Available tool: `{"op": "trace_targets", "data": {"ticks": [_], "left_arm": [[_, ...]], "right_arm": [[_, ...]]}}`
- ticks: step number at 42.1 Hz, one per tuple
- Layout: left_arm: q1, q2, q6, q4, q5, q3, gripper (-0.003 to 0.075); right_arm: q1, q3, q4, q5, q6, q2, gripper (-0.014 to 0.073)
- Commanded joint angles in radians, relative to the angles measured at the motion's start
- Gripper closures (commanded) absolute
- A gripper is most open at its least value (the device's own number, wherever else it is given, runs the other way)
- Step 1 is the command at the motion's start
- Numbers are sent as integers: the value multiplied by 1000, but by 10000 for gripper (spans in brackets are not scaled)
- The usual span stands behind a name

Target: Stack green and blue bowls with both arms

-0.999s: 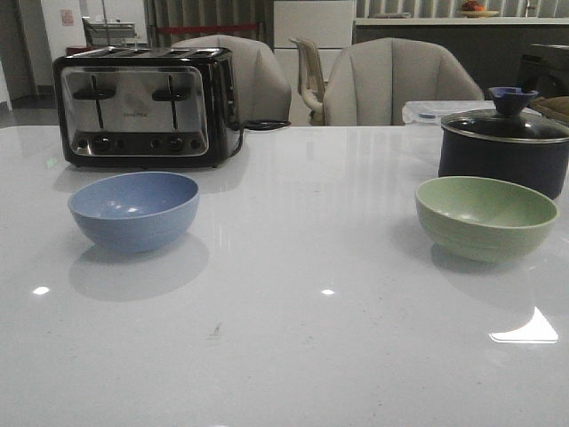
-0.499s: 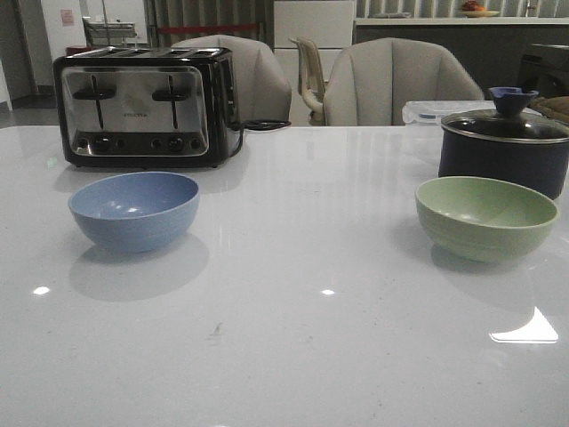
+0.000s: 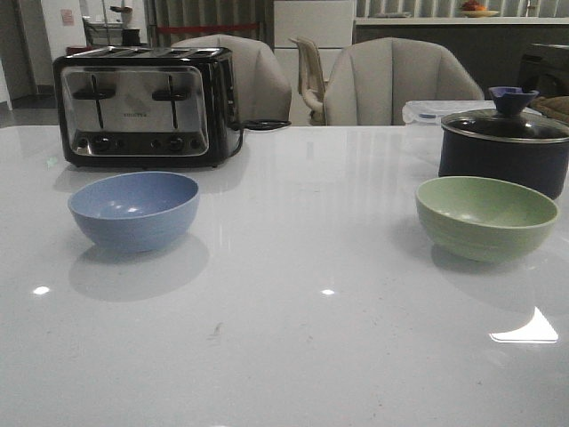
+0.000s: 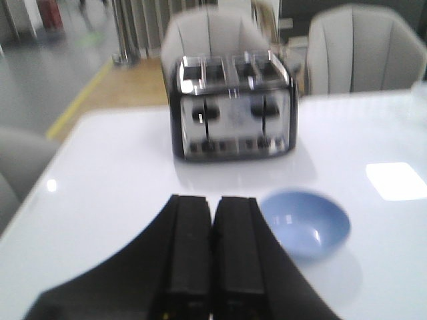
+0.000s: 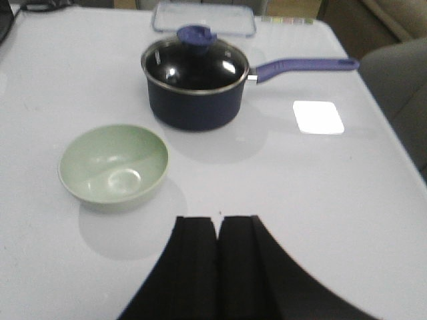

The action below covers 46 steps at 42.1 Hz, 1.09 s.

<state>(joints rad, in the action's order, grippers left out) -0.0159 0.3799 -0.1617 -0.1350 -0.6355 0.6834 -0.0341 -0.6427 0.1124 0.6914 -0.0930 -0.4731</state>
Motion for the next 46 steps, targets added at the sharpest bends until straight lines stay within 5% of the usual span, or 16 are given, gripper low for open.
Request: {"op": "trace_targets", "data": {"ticks": [1, 10, 18, 21, 46], "left_arm": [[2, 37, 2, -15, 16, 29, 619], [2, 63, 2, -15, 12, 29, 599], [2, 63, 2, -15, 12, 29, 275], [2, 63, 2, -15, 12, 29, 200], [2, 63, 2, -16, 14, 29, 211]], "right_arm": [[-8, -31, 19, -40, 5, -56, 559], [-8, -31, 21, -35, 5, -120, 489], [-8, -31, 25, -39, 5, -145, 78], [-8, -32, 25, -46, 5, -162, 10], [-8, -333, -160, -92, 5, -760, 4]]}}
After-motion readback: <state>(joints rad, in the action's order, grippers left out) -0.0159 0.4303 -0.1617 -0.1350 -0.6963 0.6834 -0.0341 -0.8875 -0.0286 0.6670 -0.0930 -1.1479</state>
